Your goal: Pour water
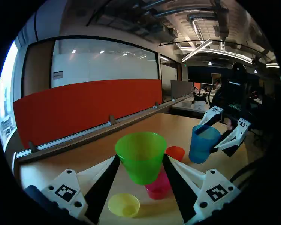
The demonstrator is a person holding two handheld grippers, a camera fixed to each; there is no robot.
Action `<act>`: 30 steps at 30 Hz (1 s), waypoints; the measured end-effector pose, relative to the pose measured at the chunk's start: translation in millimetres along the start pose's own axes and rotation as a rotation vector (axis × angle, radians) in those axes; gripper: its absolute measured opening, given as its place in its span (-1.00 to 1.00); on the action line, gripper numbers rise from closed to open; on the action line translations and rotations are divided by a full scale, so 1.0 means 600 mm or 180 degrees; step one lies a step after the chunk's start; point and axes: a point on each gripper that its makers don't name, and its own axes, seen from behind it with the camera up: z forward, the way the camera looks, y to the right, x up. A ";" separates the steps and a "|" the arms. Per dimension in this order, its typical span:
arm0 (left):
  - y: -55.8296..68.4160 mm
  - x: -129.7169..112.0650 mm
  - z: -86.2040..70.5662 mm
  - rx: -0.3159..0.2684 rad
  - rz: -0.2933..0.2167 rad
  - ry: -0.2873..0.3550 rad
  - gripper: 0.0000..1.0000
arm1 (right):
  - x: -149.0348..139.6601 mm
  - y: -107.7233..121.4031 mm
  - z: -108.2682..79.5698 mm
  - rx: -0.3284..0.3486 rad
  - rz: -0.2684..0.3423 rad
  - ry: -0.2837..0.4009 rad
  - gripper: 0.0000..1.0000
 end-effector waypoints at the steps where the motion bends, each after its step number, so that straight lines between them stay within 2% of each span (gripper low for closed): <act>1: -0.001 0.001 -0.002 0.0007 -0.0017 0.0011 0.67 | 0.002 0.000 0.000 -0.0002 0.0002 0.0011 0.77; 5: -0.001 0.003 -0.008 0.0027 -0.0054 0.0042 0.67 | 0.006 -0.002 -0.001 0.0000 0.0017 0.0053 0.77; 14: 0.013 0.003 -0.028 0.0071 0.0003 0.0055 0.67 | 0.021 -0.009 -0.004 -0.0003 0.0007 0.0153 0.77; 30: 0.050 0.008 -0.066 0.0079 -0.0016 0.0143 0.67 | 0.059 -0.009 -0.010 -0.0089 0.0002 0.0438 0.78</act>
